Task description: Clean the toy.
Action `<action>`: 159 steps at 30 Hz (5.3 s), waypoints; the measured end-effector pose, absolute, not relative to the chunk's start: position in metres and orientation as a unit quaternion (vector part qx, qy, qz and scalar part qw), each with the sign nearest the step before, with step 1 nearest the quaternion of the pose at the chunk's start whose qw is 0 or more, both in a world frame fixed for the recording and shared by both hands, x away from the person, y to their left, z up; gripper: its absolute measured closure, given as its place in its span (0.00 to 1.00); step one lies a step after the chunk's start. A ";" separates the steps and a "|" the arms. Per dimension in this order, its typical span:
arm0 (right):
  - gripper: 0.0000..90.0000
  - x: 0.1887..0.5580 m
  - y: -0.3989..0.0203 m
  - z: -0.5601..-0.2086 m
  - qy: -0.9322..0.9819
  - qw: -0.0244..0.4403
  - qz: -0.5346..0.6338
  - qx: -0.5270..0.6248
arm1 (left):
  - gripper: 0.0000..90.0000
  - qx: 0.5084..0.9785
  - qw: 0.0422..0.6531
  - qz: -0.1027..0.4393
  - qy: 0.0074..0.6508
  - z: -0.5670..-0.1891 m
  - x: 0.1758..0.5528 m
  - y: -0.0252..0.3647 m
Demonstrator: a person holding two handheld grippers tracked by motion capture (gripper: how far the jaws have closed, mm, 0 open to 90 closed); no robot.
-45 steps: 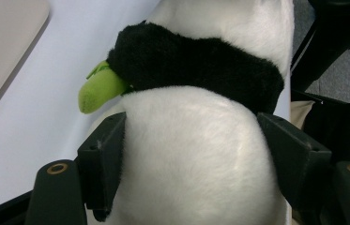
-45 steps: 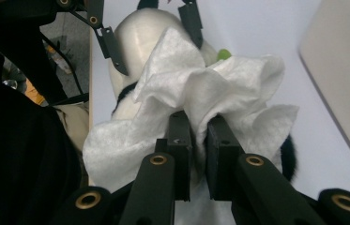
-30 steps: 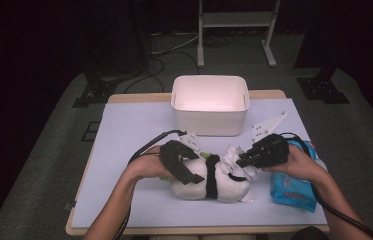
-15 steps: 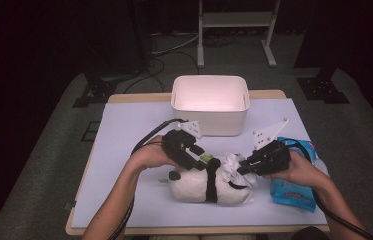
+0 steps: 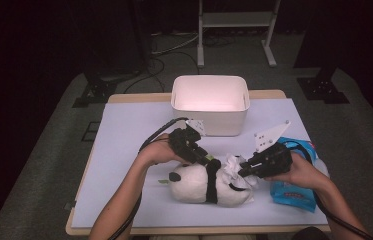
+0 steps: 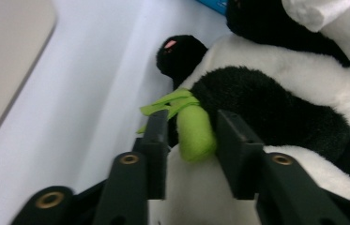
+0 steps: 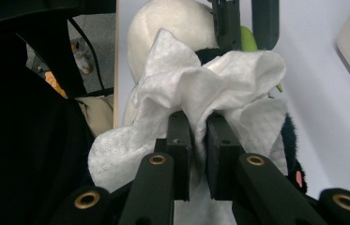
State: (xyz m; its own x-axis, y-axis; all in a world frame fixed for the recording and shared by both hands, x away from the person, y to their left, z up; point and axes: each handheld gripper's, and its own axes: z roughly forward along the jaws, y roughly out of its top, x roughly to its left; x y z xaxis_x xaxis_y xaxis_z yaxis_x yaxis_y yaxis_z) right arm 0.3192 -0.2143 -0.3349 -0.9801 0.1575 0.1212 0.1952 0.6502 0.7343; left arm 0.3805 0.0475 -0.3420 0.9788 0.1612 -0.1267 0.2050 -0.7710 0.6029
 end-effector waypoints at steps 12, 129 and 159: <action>0.91 0.318 -0.213 -0.329 -0.905 0.003 -0.414 -0.097 | 0.86 0.936 0.338 -0.008 0.094 -0.334 0.378 0.046; 0.96 0.354 -0.214 -0.361 -0.936 0.048 -0.312 -0.157 | 0.86 0.929 0.365 0.010 0.062 -0.327 0.349 0.048; 0.95 0.356 -0.249 -0.337 -0.912 0.005 -0.359 -0.199 | 0.56 0.918 0.391 -0.010 0.061 -0.322 0.337 0.065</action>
State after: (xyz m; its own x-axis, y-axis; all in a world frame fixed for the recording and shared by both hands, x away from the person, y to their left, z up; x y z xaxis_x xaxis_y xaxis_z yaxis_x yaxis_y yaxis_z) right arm 0.3564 -0.2489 -0.3369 -0.9205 0.3602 0.1516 0.3669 0.6633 0.6522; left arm 0.3366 0.0648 -0.3216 0.9924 0.1038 -0.0664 0.1198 -0.6863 0.7174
